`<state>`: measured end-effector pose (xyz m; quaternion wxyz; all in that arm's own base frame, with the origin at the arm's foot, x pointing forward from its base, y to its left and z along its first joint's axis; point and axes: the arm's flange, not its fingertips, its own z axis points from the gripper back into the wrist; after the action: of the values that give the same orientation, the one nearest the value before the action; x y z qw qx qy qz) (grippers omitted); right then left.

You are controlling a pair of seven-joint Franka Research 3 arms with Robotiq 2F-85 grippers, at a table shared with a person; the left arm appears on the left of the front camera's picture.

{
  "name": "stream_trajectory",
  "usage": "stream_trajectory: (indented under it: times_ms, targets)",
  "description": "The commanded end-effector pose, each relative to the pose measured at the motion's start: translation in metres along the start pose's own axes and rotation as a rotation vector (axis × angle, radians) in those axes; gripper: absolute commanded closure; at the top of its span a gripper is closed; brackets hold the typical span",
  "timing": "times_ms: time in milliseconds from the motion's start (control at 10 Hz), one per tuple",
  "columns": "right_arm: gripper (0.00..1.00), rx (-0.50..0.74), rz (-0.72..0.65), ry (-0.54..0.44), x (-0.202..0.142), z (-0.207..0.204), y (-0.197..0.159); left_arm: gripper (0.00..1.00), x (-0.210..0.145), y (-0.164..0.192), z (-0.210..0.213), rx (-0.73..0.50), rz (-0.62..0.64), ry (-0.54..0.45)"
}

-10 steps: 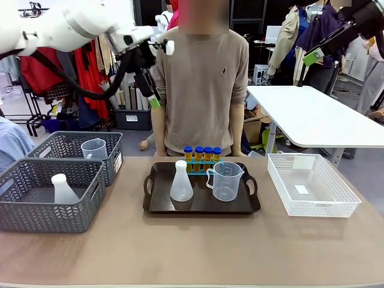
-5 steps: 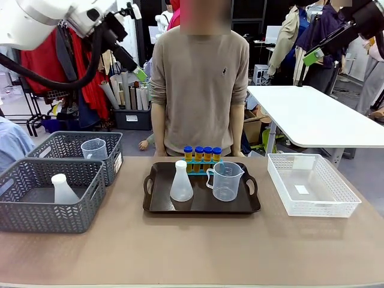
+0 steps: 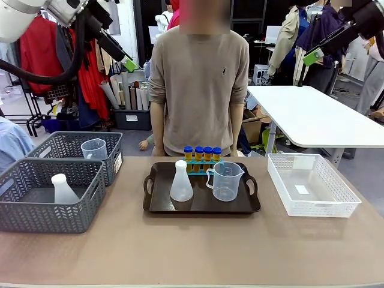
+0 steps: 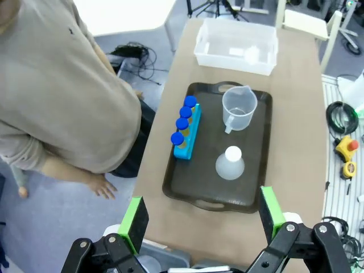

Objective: Prepare the laboratory tools.
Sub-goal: Pick up one Small flask and place it on the Handle tray.

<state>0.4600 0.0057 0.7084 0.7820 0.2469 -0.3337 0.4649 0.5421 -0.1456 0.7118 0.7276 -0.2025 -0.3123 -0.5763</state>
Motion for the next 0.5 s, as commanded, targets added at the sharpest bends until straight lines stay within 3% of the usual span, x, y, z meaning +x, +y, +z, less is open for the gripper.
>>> stream_trajectory:
  times_ms: [0,400]
  targets:
    - [0.00,0.003,0.004,-0.006,0.001,0.000,0.001,0.00,-0.003,-0.005,0.018,-0.036,-0.019,-0.046]
    - [0.00,0.003,0.004,-0.006,0.001,0.000,0.001,0.00,0.001,-0.001,0.027,-0.057,-0.016,-0.036]
